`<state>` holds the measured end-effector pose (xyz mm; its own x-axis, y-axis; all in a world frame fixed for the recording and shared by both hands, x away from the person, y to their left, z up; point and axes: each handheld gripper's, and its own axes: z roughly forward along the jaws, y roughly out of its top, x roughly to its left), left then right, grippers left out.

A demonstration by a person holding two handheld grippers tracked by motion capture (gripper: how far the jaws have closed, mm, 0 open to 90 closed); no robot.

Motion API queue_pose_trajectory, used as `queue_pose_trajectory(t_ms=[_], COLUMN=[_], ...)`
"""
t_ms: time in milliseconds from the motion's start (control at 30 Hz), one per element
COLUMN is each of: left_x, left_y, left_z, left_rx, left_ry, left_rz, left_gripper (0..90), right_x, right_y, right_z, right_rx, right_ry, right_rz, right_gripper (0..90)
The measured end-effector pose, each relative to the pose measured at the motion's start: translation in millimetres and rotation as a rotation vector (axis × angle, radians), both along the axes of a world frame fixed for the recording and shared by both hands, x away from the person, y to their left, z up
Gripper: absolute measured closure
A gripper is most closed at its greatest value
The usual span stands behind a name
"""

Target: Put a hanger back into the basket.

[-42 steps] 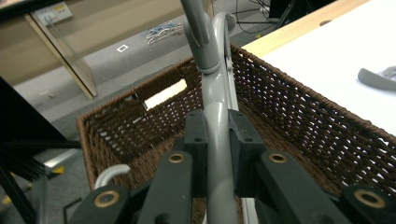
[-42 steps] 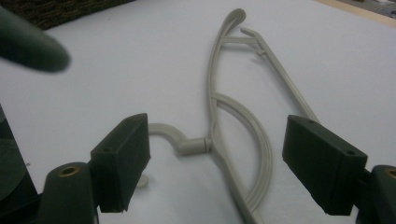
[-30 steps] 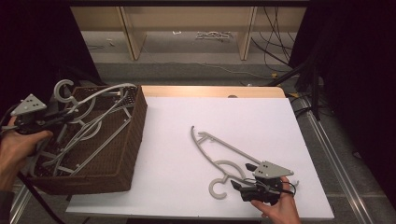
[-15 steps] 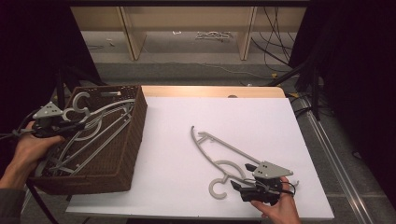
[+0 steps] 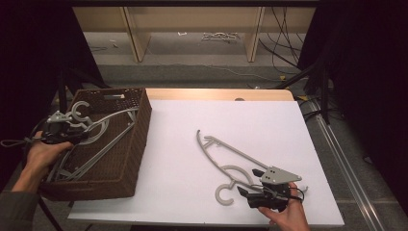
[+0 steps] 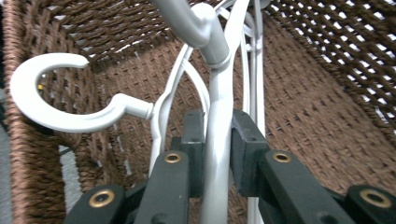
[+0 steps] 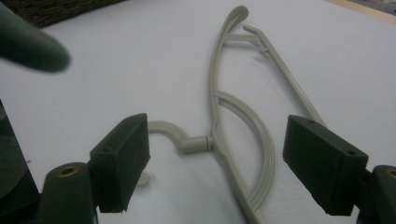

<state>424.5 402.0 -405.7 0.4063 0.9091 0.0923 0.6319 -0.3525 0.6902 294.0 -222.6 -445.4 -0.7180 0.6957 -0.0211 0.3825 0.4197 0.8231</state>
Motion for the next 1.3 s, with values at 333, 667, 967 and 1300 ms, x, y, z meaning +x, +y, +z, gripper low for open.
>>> queue_pose_trajectory(t_ms=[333, 667, 967, 1300], left_x=[2.3, -18.8, -55.6, -88.5], left_y=[7.5, 4.2, -33.7, -108.3], left_z=[0.0, 27.5, 49.4, 56.9], left_rx=[-0.004, -0.102, -0.287, -0.401], left_ry=[-0.012, -0.095, -0.23, -0.298], left_rz=[0.116, 0.157, 0.114, -0.071], left_gripper=[65.1, 41.3, 33.3, 20.4], right_x=[0.0, 0.9, 0.9, 1.8], right_y=[0.0, -0.1, -1.1, 0.8], right_z=[-0.8, -0.9, -0.2, 0.0], right_rx=[0.004, 0.0, 0.003, 0.006], right_ry=[0.005, -0.004, -0.009, -0.009], right_rz=[-0.004, -0.006, -0.012, -0.005], right_gripper=[23.9, 23.8, 23.4, 23.2])
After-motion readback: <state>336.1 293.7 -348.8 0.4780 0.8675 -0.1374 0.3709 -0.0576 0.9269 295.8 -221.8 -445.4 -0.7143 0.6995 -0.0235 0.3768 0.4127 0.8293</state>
